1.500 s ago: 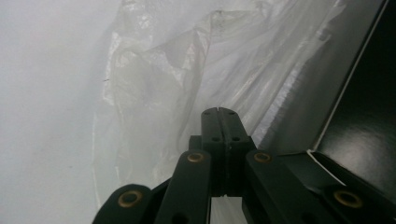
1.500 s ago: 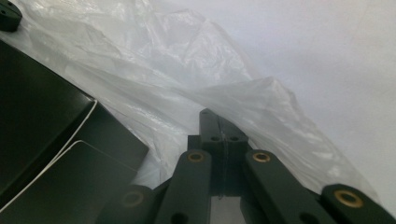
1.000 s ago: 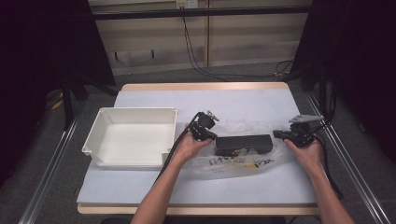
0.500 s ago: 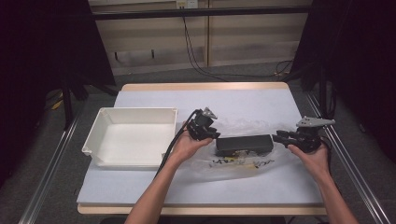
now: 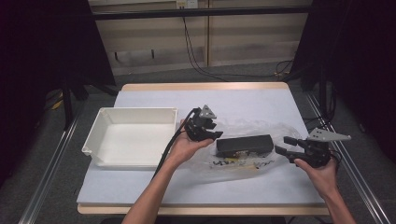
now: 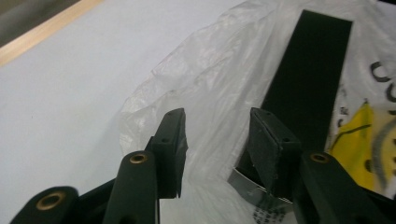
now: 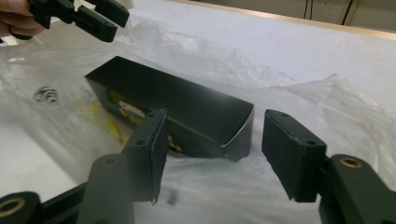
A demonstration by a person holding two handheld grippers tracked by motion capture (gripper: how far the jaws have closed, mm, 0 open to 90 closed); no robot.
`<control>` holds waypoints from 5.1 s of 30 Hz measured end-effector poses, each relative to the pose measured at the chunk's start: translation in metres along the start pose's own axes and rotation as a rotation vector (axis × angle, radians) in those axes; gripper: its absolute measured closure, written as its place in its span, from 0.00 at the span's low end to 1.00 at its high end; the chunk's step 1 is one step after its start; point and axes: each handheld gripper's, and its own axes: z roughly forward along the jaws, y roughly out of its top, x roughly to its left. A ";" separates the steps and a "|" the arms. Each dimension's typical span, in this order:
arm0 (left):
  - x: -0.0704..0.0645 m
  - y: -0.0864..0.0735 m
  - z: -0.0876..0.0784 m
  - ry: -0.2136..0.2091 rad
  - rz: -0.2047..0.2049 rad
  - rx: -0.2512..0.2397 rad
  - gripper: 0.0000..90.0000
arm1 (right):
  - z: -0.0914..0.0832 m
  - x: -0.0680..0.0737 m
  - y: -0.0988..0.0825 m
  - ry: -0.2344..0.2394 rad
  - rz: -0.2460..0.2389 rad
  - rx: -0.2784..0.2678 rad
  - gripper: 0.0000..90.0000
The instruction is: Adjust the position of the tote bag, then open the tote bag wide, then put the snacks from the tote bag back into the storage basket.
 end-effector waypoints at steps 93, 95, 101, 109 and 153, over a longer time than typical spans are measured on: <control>-0.015 -0.008 0.036 -0.216 0.176 0.189 0.48 | -0.016 0.072 -0.045 0.079 -0.037 0.038 0.12; -0.015 -0.007 0.035 -0.219 0.180 0.176 0.48 | -0.017 0.072 -0.045 0.078 -0.036 0.037 0.12; -0.013 -0.004 0.027 -0.238 0.194 0.146 0.48 | -0.017 0.071 -0.045 0.074 -0.032 0.035 0.12; -0.011 0.001 0.014 -0.251 0.192 0.103 0.48 | -0.018 0.070 -0.045 0.070 -0.032 0.029 0.12; -0.006 -0.010 -0.062 -0.248 0.182 -0.017 0.48 | -0.016 0.066 -0.047 0.064 -0.030 0.045 0.12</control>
